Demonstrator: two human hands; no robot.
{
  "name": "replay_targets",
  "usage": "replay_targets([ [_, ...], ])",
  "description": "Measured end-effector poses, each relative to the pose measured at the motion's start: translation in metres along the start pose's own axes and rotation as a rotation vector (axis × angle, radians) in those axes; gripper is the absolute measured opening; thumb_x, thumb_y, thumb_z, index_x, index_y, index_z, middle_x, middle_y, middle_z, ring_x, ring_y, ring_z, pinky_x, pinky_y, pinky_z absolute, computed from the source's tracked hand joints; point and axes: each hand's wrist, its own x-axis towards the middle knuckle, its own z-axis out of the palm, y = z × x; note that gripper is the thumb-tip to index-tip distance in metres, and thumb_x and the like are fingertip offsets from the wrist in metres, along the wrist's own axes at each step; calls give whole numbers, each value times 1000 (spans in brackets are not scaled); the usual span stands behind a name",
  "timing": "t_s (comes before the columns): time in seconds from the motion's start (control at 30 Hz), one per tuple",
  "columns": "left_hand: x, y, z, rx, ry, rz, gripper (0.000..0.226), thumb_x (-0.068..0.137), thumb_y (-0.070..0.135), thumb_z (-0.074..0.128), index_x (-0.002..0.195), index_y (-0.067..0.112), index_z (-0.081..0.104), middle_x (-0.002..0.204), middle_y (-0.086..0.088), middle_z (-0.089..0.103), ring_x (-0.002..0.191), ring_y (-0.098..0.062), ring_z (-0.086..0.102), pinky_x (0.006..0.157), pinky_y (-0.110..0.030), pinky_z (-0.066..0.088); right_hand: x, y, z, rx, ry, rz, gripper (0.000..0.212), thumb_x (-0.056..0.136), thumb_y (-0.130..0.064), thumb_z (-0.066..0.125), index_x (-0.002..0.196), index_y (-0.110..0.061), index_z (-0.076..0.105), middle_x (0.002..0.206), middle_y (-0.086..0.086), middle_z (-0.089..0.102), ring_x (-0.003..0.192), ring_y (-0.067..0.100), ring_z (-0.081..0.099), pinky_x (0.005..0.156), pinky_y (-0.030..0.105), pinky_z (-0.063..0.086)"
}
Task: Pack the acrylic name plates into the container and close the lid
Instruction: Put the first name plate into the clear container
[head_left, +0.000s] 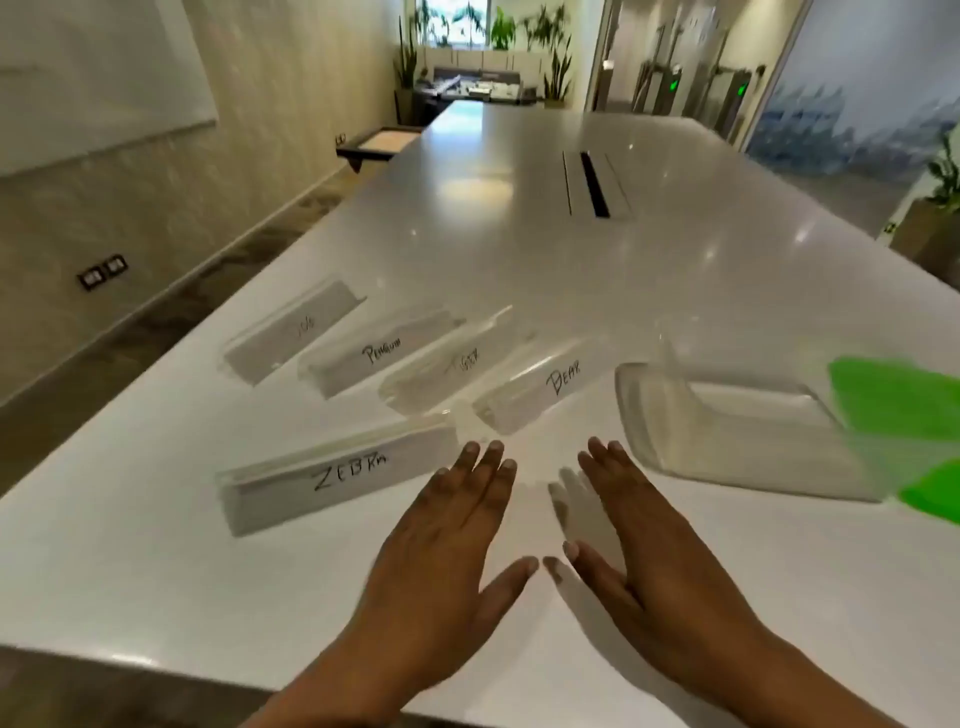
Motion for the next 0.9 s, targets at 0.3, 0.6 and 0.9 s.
replay_targets([
  [0.3, -3, -8, 15, 26, -66, -71, 72, 87, 76, 10, 151, 42, 5, 148, 29, -16, 126, 15, -31, 102, -15, -19, -3, 14, 18, -163, -135, 68, 72, 89, -66, 24, 151, -31, 20, 158, -16, 11, 144, -3, 0, 113, 15, -4],
  [0.6, -6, -7, -4, -140, 4, -155, 65, 78, 83, 17, 126, 71, -25, 128, 48, -20, 128, 13, -11, 107, -20, 0, -2, 15, 20, -137, -133, 79, 72, 87, -70, 25, 150, -36, 20, 157, -20, 10, 143, -7, -1, 115, 18, 1],
  [0.9, -17, -74, -52, -136, 371, -197, 51, 89, 55, 53, 136, 37, 50, 140, 35, 24, 135, 6, 26, 103, -32, 34, 0, 9, 18, -101, -117, 82, 70, 83, -62, 42, 145, -30, 36, 153, -16, 25, 142, -4, 13, 114, 17, 6],
])
